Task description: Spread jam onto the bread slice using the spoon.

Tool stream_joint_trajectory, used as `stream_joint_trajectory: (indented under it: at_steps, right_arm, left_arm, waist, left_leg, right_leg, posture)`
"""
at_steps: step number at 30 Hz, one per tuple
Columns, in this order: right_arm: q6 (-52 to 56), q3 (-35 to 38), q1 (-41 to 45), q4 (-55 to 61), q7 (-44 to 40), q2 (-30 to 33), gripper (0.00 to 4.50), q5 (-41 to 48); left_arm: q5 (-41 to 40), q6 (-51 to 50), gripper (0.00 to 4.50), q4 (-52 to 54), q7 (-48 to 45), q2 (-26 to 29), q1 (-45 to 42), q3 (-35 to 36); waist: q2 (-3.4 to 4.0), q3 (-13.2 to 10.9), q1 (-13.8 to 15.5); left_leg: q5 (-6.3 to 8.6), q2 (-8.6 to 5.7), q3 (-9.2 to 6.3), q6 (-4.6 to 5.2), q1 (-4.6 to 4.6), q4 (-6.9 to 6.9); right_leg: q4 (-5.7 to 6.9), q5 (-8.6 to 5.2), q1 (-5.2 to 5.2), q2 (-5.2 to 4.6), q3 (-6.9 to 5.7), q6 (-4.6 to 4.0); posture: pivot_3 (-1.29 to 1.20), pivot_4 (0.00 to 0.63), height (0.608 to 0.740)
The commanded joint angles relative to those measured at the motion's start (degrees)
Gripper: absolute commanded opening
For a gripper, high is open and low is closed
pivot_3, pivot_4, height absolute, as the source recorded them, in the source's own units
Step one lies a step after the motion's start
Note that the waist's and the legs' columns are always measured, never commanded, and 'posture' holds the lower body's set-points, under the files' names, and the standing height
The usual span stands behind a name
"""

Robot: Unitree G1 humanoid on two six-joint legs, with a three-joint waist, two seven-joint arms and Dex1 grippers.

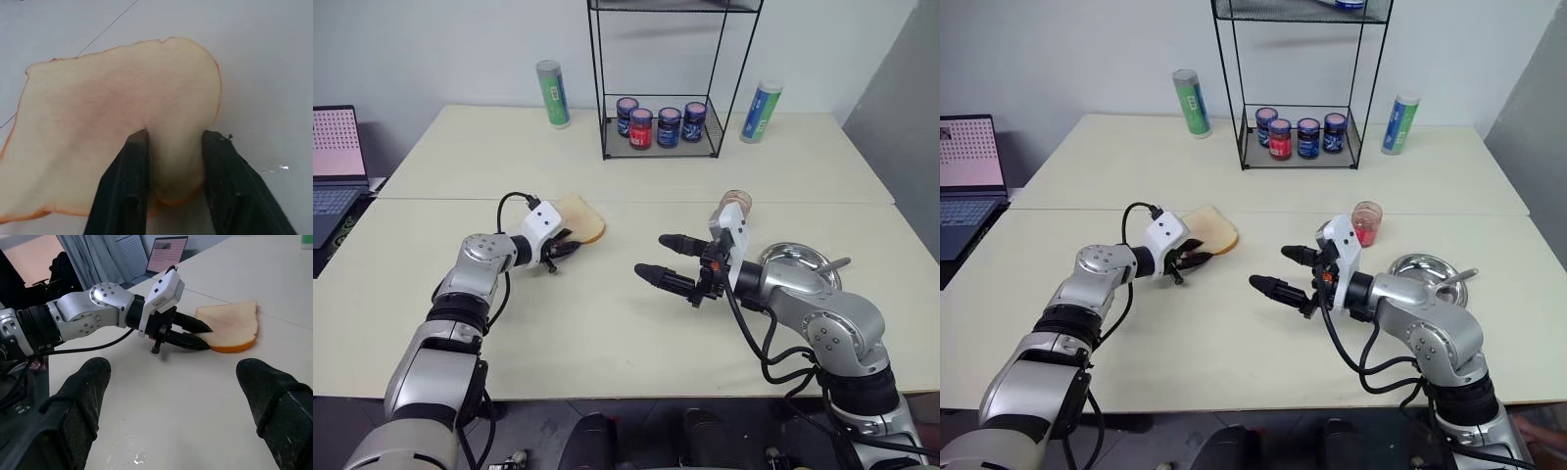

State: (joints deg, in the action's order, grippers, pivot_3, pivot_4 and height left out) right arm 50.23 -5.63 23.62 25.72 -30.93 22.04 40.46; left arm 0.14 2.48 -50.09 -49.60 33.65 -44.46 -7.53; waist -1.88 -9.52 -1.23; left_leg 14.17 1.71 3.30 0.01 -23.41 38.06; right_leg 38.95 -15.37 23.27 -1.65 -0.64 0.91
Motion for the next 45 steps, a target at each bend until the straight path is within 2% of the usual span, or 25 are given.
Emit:
stream_joint_trajectory:
  at_steps: [1,5,10,15,18,20,25,30,34,36,37,41,45]
  right_arm:
    - [-0.51,1.9,0.81,0.95,0.66,-0.5,4.5,0.86]
    - [-1.18,1.98,0.3,0.71,-0.07,0.58,4.5,0.16]
    - [1.73,4.84,-0.17,2.89,-0.41,2.33,4.5,3.72]
    - [5.09,9.77,-3.45,6.75,-3.9,10.16,4.5,8.47]
    - [8.88,14.83,-4.25,9.18,-3.43,13.6,4.5,16.08]
    - [10.47,16.79,-4.4,10.06,-2.71,15.08,4.5,19.95]
    - [10.43,16.3,-6.89,11.46,-0.93,16.59,4.5,20.51]
    - [10.53,15.99,-6.14,11.84,1.71,15.69,4.5,23.31]
    - [9.59,15.53,-7.49,11.37,1.64,16.51,4.5,22.12]
    - [9.2,15.04,-7.68,10.37,2.08,16.09,4.5,21.26]
    - [9.1,14.85,-7.54,9.89,2.18,15.93,4.5,21.08]
    - [8.45,14.42,-7.33,8.62,1.06,16.83,4.5,20.03]
    - [7.94,16.11,-8.58,7.42,1.35,17.25,4.5,19.64]
  left_arm:
    - [0.32,-2.88,0.6,-0.27,-2.57,0.24,1.93,0.13]
    - [0.18,-3.17,0.01,0.2,-1.91,0.01,1.77,1.56]
    - [-0.61,-1.12,0.01,5.1,-2.43,-0.06,0.95,2.5]
    - [-3.66,-0.87,0.01,24.53,-10.78,-0.69,4.69,-0.69]
    - [-4.46,0.55,0.01,37.69,-17.37,0.66,10.3,-5.26]
    - [-3.88,1.86,0.01,41.36,-19.53,1.42,12.46,-7.07]
    - [1.29,12.3,0.01,37.07,-20.65,0.54,13.86,-12.63]
    - [0.91,14.7,0.01,35.08,-21.38,-2.31,12.26,-14.28]
    - [2.92,17.34,0.01,30.38,-20.47,-3.87,9.77,-14.81]
    - [0.55,14.82,0.61,30.34,-22.27,-4.45,9.22,-14.28]
    - [-0.23,14.14,0.64,30.69,-23.3,-4.33,9.2,-14.18]
    - [0.24,15.45,1.43,30.23,-24.01,-3.06,9.28,-13.67]
    - [-2.76,11.53,2.28,34.46,-29.96,1.48,10.66,-13.02]
  waist:
    - [0.0,0.0,-0.19]
    - [0.0,0.0,-0.29]
    - [-0.01,-0.01,-0.27]
    - [-0.06,-0.06,0.42]
    - [-0.05,-0.07,0.82]
    - [-0.05,-0.07,0.82]
    - [-0.05,-0.07,0.87]
    - [-0.06,-0.08,0.97]
    - [-0.08,-0.09,1.12]
    - [-0.08,-0.09,1.17]
    - [-0.08,-0.09,1.13]
    - [-0.08,-0.09,1.11]
    - [-0.09,-0.1,1.06]
  left_leg:
    - [0.0,0.0,0.0,0.0,0.0,-0.01]
    - [0.0,0.0,0.0,0.0,-0.01,-0.03]
    - [0.0,-0.01,0.0,0.0,-0.02,-0.04]
    - [0.0,-0.04,-0.08,0.0,-0.42,0.01]
    - [0.0,-0.08,-0.03,0.0,-0.48,0.0]
    - [0.0,-0.06,0.01,0.0,-0.45,-0.02]
    - [0.01,0.0,-0.1,0.01,-0.35,-0.03]
    - [0.01,-0.02,-0.06,0.01,-0.39,0.01]
    - [0.01,-0.06,-0.07,0.02,-0.44,0.02]
    - [0.01,-0.08,-0.08,0.02,-0.44,0.02]
    - [0.01,-0.07,-0.08,0.02,-0.44,0.02]
    - [0.01,-0.04,-0.08,0.02,-0.43,0.02]
    - [0.01,-0.02,-0.09,0.02,-0.43,0.02]
  right_leg:
    - [0.0,0.0,0.0,0.0,0.0,0.0]
    - [-0.02,0.0,0.01,0.0,0.0,0.0]
    - [-0.03,0.0,0.02,-0.01,0.0,0.0]
    - [-0.09,0.01,0.27,-0.07,-0.05,-0.01]
    - [-0.18,0.01,0.29,-0.15,0.0,-0.01]
    - [-0.24,0.01,0.27,-0.16,0.04,-0.02]
    - [-0.11,-0.02,0.25,-0.02,-0.02,-0.05]
    - [-0.15,-0.02,0.25,-0.01,0.0,-0.04]
    - [-0.21,-0.02,0.25,0.0,-0.01,-0.03]
    - [-0.22,-0.02,0.23,0.03,-0.02,-0.03]
    - [-0.22,-0.02,0.23,0.04,-0.01,-0.02]
    - [-0.21,-0.02,0.24,0.07,-0.01,-0.02]
    - [-0.2,-0.02,0.24,0.21,-0.01,-0.02]
  posture:
    - [0.0,0.15,0.74]
    - [0.0,0.15,0.74]
    - [0.0,0.15,0.74]
    - [0.0,0.15,0.74]
    - [0.0,0.15,0.74]
    - [0.0,0.15,0.74]
    - [0.0,0.15,0.74]
    - [0.0,0.15,0.74]
    - [0.0,0.15,0.74]
    - [0.0,0.15,0.74]
    - [0.0,0.15,0.74]
    - [0.0,0.15,0.74]
    - [0.0,0.15,0.74]
